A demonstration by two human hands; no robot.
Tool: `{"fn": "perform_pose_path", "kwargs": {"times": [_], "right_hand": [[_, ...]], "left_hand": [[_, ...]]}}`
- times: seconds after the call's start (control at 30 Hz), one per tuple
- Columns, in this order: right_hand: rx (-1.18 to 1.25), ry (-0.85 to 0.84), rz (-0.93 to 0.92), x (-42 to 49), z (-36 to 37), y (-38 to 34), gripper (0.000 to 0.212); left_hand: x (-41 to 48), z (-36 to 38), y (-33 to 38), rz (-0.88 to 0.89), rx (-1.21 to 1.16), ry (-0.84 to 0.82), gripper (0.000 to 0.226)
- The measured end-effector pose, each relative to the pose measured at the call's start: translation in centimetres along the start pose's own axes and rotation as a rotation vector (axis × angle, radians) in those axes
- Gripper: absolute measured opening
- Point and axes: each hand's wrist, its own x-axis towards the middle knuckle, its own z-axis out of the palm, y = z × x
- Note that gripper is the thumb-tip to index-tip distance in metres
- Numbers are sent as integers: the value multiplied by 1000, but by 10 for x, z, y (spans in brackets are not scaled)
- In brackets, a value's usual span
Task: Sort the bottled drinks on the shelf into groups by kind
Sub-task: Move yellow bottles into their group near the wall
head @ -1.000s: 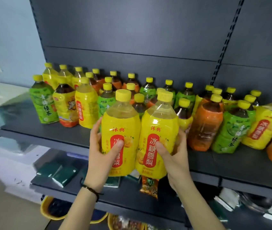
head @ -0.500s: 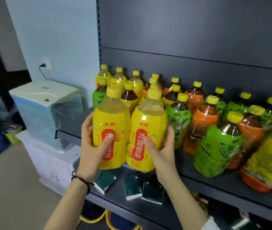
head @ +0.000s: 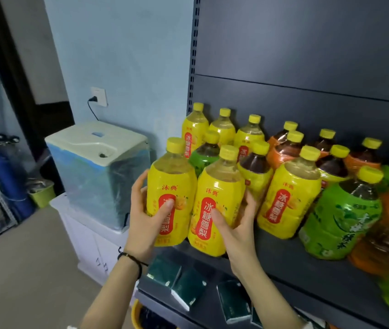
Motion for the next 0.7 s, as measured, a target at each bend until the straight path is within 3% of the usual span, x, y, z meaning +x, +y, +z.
{"fn": "perform_pose_path", "kwargs": {"times": [0.13,0.37,0.7], "right_hand": [[-36,42,-10,4,37,14,82],[-108,94,-15,22,92,33,88],[-312,231,26,43,84,47,92]], "left_hand": [[27,-36,-14,-15,-12,-44,84],[81,-80,-31,-43,-23,-153,85],[102,-69,-51,-48,-49,-289,93]]}}
